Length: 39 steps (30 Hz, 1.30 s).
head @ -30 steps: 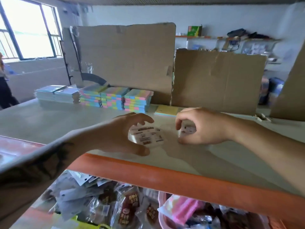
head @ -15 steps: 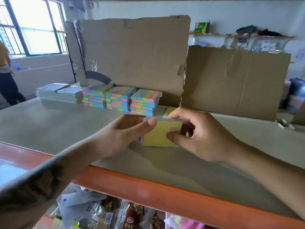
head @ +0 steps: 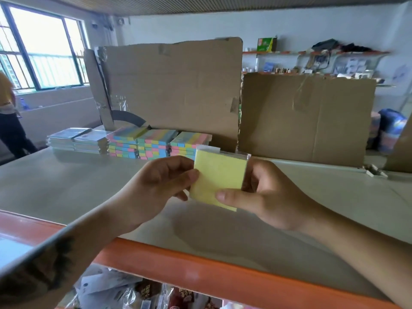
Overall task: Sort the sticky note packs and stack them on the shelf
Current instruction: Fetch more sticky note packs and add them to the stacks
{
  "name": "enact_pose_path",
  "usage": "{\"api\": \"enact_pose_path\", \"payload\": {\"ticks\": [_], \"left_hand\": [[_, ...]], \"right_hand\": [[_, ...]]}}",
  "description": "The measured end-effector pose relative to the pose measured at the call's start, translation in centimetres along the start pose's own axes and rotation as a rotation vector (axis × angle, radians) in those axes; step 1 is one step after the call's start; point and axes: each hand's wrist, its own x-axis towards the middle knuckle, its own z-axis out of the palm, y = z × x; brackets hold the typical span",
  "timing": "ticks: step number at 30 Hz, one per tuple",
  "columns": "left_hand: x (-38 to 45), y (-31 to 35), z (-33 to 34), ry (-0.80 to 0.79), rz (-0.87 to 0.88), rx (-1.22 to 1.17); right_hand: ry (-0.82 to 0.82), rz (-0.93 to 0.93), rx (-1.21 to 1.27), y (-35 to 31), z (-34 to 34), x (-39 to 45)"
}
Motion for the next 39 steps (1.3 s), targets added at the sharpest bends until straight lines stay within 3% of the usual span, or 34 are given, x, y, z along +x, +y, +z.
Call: {"api": "enact_pose_path", "payload": {"ticks": [3, 5, 8, 12, 18, 20, 23, 27, 32, 39], "left_hand": [[0.5, 0.3, 1.2, 0.134, 0.012, 0.069], [0.7, 0.6, 1.8, 0.176, -0.007, 0.161], [1.0, 0.8, 2.7, 0.152, -0.05, 0.237], [1.5, 1.3, 4.2, 0.072, -0.065, 0.26], [1.7, 1.6, 3.9, 0.054, -0.086, 0.117], [1.3, 1.1, 3.1, 0.013, -0.093, 0.341], [0.5, 0.3, 1.9, -0.109, -0.113, 0.894], [0.1, -0.1, 2.4, -0.295, -0.168, 1.148], [0.2, -0.3, 2.6, -0.331, -0.231, 1.169], [0.4, -0.6, 2.7, -0.322, -0.228, 1.175]], "right_hand": [[0.035, 0.049, -0.053, 0.1, -1.3, 0.0], [0.118, -0.078, -0.275, -0.2, -2.4, -0.6], [0.082, -0.36, -0.812, -0.8, -3.1, -1.3], [-0.002, -0.491, -1.049, -0.6, -2.7, -0.9], [0.023, -0.355, -0.951, -0.9, -4.5, -1.1], [0.043, -0.252, -0.906, -1.1, -6.0, -0.3], [0.058, -0.09, -0.842, -0.6, -8.4, 1.6], [0.061, 0.125, -0.82, 2.3, -11.0, 3.9], [0.079, 0.209, -0.699, 6.3, -12.1, 3.8], [0.034, 0.261, -0.725, 7.4, -12.5, 3.3]]}}
